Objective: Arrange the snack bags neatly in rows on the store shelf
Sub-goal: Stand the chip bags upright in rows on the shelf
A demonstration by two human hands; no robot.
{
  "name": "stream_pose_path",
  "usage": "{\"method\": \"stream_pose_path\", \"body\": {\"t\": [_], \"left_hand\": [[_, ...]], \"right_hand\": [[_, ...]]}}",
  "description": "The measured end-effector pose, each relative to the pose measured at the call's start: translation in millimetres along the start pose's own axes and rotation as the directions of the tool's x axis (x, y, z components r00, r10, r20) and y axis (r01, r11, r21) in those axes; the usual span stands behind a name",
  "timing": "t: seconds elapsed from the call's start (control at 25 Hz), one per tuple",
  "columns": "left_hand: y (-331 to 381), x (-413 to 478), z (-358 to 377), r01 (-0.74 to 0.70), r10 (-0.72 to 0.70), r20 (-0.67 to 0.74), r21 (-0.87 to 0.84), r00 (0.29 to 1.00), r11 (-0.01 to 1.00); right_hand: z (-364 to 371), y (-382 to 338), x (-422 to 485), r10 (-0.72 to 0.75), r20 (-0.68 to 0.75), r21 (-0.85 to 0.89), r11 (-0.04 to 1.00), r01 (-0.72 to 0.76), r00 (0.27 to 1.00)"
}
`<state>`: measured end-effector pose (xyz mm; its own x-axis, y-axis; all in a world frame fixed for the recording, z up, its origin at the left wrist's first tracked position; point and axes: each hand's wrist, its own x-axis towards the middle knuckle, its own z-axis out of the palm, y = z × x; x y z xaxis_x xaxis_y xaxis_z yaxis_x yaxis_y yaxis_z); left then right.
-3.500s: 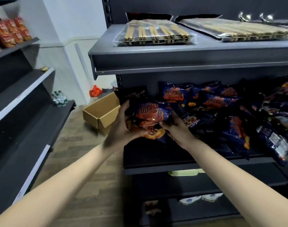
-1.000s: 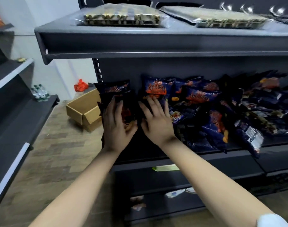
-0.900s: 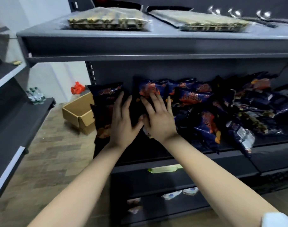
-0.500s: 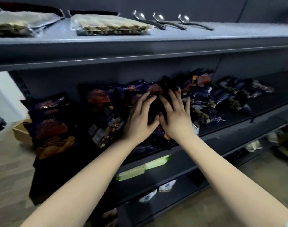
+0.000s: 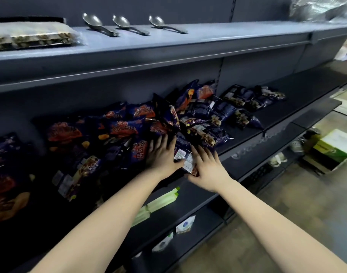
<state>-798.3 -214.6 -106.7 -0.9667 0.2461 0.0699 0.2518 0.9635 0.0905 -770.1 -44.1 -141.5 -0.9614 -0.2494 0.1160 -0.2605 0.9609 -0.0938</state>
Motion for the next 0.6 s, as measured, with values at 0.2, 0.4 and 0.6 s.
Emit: {"method": "stream_pose_path", "body": {"t": [0.2,0.4,0.6], "left_hand": [[-1.7,5.2,3.1,0.026,-0.026,-0.028,0.005,0.999,1.0],[10.5,11.9,-8.7,0.027,-0.032,-0.127,-0.048,0.991,0.999],[35.7,17.1,-41.0,0.104,-0.16,-0.173,-0.294,0.972,0.95]], "right_hand": [[8.1,1.4,7.2,0.008,0.013,0.174,0.985,-0.01,1.0],[2.2,8.2,10.7,0.0,-0.079,0.37,0.929,0.029,0.997],[-18.4,17.3,19.1,-0.007,-0.185,0.623,0.773,0.123,0.983]]}}
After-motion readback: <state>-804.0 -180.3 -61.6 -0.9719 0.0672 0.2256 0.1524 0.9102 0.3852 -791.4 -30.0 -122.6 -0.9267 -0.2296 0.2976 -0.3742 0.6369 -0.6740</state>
